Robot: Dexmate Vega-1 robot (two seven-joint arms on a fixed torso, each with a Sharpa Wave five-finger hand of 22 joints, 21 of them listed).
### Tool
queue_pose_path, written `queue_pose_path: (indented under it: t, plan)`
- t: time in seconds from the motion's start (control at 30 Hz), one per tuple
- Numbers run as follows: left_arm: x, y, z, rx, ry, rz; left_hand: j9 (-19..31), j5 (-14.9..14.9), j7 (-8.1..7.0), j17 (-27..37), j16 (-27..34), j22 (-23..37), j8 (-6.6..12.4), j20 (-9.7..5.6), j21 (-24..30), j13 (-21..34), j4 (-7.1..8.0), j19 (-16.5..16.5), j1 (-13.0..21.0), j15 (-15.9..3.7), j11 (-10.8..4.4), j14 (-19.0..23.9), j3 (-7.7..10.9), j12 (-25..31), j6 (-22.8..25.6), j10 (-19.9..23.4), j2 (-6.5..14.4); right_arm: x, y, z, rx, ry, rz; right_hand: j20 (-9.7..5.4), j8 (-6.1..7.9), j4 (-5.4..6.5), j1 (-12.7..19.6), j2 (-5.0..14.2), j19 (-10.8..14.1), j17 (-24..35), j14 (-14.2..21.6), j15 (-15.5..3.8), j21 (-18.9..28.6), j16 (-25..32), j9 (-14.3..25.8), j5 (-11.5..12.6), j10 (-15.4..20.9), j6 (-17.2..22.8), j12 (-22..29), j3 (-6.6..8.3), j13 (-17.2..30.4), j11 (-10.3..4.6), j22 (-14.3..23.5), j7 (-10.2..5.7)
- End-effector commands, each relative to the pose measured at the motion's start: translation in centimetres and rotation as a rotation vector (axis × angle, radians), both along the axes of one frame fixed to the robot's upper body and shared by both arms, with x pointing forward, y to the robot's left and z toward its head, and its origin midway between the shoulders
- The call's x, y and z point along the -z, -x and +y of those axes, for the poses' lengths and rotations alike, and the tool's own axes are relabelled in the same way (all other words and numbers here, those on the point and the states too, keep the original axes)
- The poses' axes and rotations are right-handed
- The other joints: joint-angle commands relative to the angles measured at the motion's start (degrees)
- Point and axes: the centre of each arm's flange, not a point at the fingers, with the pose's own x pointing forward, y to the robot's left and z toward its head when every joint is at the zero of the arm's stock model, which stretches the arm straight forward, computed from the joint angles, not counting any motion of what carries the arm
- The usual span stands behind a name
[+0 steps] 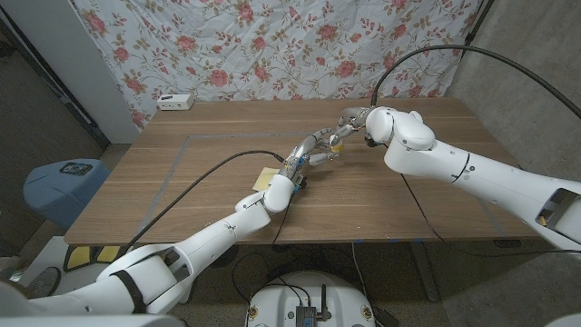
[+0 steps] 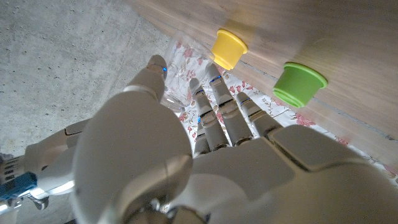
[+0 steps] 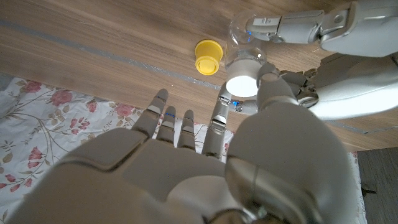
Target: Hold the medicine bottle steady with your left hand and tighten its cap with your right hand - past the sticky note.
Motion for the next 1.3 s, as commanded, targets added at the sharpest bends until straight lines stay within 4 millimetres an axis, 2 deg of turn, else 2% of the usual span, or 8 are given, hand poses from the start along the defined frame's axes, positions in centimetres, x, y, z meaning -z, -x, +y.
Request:
queue_pose_path:
  t: [0.03,0.57,1.03,1.3]
  plan:
    - [0.04,0.18,0.11,0.0,-0.001,-0.003,0.1,0.4,-0.32,0.0,0.1,0.1,-0.1,-7.88,0.0,0.2,-0.07,0.1,-0.1,-4.88,-2.24,0.6,0.3,0.3,0.4,2.4,0.5,0.23,0.13,0.06,0.002,-0.008,-0.006,-0.19,0.85,0.28,0.7,-0.07,0.6,0.0,0.5,-0.04,0.3,0.5,0.4,-0.2,0.6,1.3,0.3,0.06,0.1,-0.09,0.1,-0.56]
    - [0.11,0.36,0.27,0.002,-0.003,-0.002,0.1,0.4,-0.39,0.0,0.2,0.1,-0.13,-7.89,0.0,0.2,-0.14,0.1,-0.1,-4.96,-2.22,0.6,0.33,0.3,0.4,2.4,0.5,0.59,-0.04,0.07,0.021,-0.03,-0.021,-0.5,2.21,1.02,-0.1,0.18,1.6,0.1,2.1,-0.84,0.6,1.0,0.7,-0.4,2.7,4.2,0.6,-0.39,0.1,-0.06,0.2,-0.74]
    - [0.22,0.3,0.36,0.0,-0.001,0.001,0.1,0.4,-0.38,0.0,0.2,0.1,-0.11,-7.86,0.0,0.2,-0.13,0.1,-0.1,-4.91,-2.04,0.6,0.33,0.3,0.4,2.4,0.5,0.96,-0.2,-0.01,0.055,-0.03,-0.03,-0.35,3.01,2.22,-2.9,-0.27,2.5,0.2,3.3,-1.2,0.6,1.3,0.6,-0.7,4.2,6.1,0.6,-1.79,0.1,-0.66,0.2,-0.08]
    - [0.25,0.27,0.29,0.0,0.002,0.002,0.1,0.4,-0.41,0.0,0.2,0.1,-0.11,-7.82,0.0,0.2,-0.08,0.1,-0.2,-4.75,-2.18,0.7,0.34,0.3,0.4,2.3,0.6,1.05,-0.29,0.06,0.065,-0.03,-0.041,-0.65,3.7,2.72,-4.3,-0.3,3.2,0.3,4.0,-1.54,0.7,1.4,0.5,-0.7,5.3,8.0,0.7,-2.42,0.1,-0.38,0.2,0.15]
